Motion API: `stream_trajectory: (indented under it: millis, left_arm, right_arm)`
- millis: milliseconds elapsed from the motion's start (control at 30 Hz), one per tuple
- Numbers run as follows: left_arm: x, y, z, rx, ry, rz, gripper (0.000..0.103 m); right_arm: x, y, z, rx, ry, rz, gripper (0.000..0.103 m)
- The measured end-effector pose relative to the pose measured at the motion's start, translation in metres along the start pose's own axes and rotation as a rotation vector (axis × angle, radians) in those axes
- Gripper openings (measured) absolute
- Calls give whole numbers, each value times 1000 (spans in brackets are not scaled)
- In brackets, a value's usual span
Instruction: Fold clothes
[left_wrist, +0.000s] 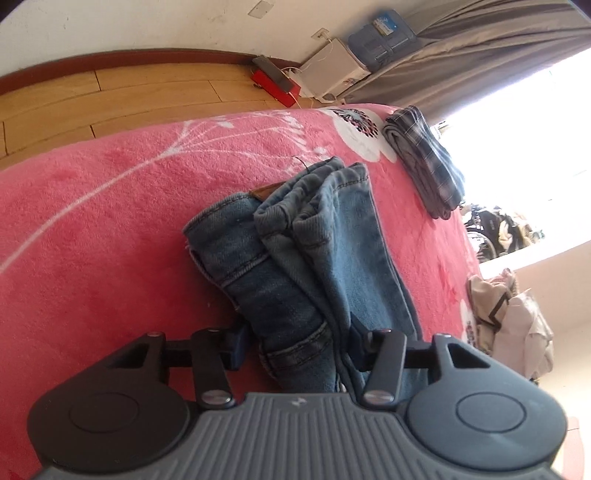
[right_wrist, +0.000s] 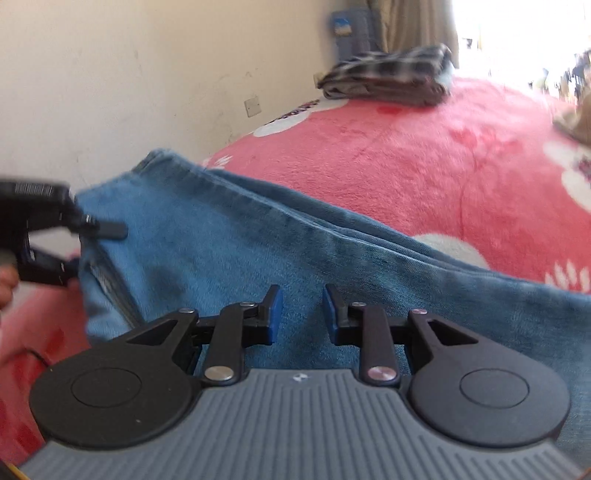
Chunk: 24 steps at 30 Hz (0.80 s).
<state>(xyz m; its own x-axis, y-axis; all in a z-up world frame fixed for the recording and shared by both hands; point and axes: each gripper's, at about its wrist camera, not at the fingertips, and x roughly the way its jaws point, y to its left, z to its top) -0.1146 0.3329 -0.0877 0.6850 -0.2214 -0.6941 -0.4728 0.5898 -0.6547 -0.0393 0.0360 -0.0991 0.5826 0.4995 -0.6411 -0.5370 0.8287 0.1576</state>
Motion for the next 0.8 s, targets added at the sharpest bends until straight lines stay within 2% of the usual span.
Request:
stream_trajectory:
  millis: [167, 233, 333, 467, 567, 667, 800]
  left_arm:
    - [3, 5, 1, -39, 1, -9, 52]
    - [4, 4, 1, -39, -7, -8, 51]
    - [3, -2, -3, 18, -36, 11, 47]
    - [0, -8, -5, 81, -50, 25, 44]
    - [-2, -11, -6, 114, -61, 32, 44]
    - [-5, -16, -10, 161, -78, 43, 43]
    - [-16, -27, -13, 273, -101, 31, 42]
  right_arm:
    - [-18, 22, -15, -62, 6, 2, 20]
    - [-25, 25, -19, -67, 26, 36, 20]
    - [-30, 21, -11, -51, 35, 63, 20]
    - [-23, -3, 15, 27, -4, 18, 20]
    - [-9, -16, 25, 63, 0, 3, 20]
    - [4, -28, 36, 99, 3, -13, 13]
    - [20, -44, 49, 144, 8, -25, 18]
